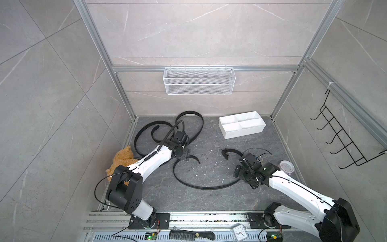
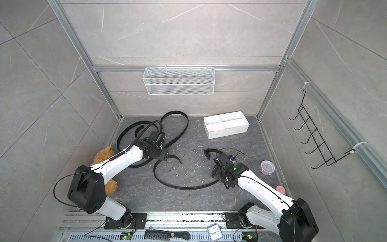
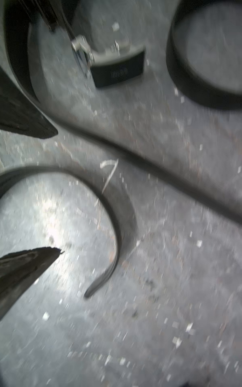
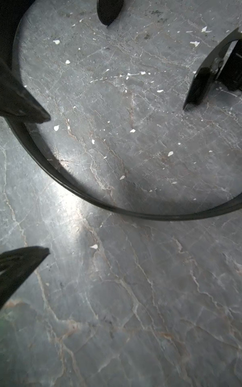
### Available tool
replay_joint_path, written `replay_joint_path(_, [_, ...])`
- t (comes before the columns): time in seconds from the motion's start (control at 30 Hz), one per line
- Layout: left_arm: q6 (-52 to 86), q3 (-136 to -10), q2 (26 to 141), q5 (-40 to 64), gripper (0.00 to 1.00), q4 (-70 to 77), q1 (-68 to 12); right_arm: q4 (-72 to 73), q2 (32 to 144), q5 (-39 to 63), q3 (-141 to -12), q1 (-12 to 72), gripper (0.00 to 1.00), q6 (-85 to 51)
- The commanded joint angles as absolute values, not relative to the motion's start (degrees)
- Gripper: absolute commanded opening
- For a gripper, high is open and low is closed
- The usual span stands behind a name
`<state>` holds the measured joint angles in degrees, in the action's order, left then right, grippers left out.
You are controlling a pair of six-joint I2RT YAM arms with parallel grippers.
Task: Place the belts into the storage roll
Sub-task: Roll the belt at the center of the board.
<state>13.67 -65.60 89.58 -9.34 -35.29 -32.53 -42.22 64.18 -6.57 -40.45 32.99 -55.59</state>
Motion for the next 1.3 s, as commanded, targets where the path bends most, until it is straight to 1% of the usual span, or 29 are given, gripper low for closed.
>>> replay_joint_path(0.0, [21.7, -68.5, 92.9, -7.6, 0.79, -37.6, -36.7, -43.3, 65.8, -7.4, -42.8, 33.4, 0.93, -55.5])
replay_joint_path(0.07, [25.4, -70.2, 95.9, -8.3, 0.75, -37.3, -38.3, -44.1, 66.4, -8.0, -43.9, 33.3, 0.93, -54.5])
replay_joint_path(0.2, [31.9, -74.5, 102.1, -6.7, 0.71, -37.1, -38.9, -44.2, 66.7, -7.9, -44.3, 33.4, 0.93, -53.6])
replay_joint_path(0.33, [34.6, -78.2, 106.9, -6.7, 0.69, -36.7, -39.1, -43.8, 66.6, -7.9, -44.0, 33.4, 0.93, -53.2])
replay_joint_path(0.4, [35.6, -79.7, 108.8, -6.7, 0.66, -36.8, -39.2, -43.4, 66.4, -7.7, -43.7, 33.5, 0.93, -53.0])
replay_joint_path(0.57, [39.1, -81.1, 112.0, -6.3, 0.61, -37.4, -39.3, -43.8, 66.1, -8.1, -44.2, 33.5, 0.93, -51.4])
replay_joint_path(0.7, [40.7, -80.9, 113.1, -5.9, 0.54, -37.4, -39.7, -44.3, 66.7, -8.7, -44.9, 33.5, 0.93, -50.5])
replay_joint_path(0.8, [40.6, -80.5, 113.5, -4.6, 0.45, -37.9, -40.1, -43.7, 67.5, -8.5, -45.3, 33.5, 0.94, -50.0])
replay_joint_path(0.87, [39.9, -80.1, 113.6, -3.5, 0.35, -39.1, -40.2, -42.2, 68.6, -7.5, -45.1, 33.5, 0.94, -49.9])
replay_joint_path(0.9, [39.6, -79.8, 113.2, -3.1, 0.32, -39.5, -40.3, -41.4, 69.2, -6.7, -45.0, 33.5, 0.93, -49.9])
replay_joint_path(0.97, [38.1, -78.9, 111.7, -2.5, 0.24, -40.7, -40.4, -39.0, 70.6, -3.1, -44.2, 33.6, 0.89, -50.3])
replay_joint_path(1.0, [37.4, -78.4, 110.9, -2.5, 0.22, -41.4, -40.5, -38.1, 71.0, -0.5, -43.8, 33.8, 0.87, -50.8])
replay_joint_path(1.07, [35.4, -77.7, 109.4, -2.7, 0.14, -43.2, -40.4, -36.2, 70.8, 3.4, -42.4, 35.7, 0.85, -53.1])
replay_joint_path(1.1, [34.5, -77.7, 108.9, -2.9, 0.11, -44.1, -40.5, -35.7, 70.3, 4.4, -41.7, 37.0, 0.85, -54.4])
replay_joint_path(1.17, [32.2, -77.3, 107.8, -2.9, 0.02, -45.5, -40.4, -35.9, 69.2, 5.2, -40.3, 39.8, 0.85, -57.9])
replay_joint_path(1.2, [31.4, -77.1, 107.3, -2.9, 0.00, -46.0, -40.5, -36.2, 68.8, 5.2, -39.8, 40.6, 0.85, -59.5])
replay_joint_path(1.27, [29.7, -76.6, 106.6, -2.8, 0.00, -46.9, -40.4, -36.2, 67.9, 5.4, -38.2, 42.2, 0.85, -63.4])
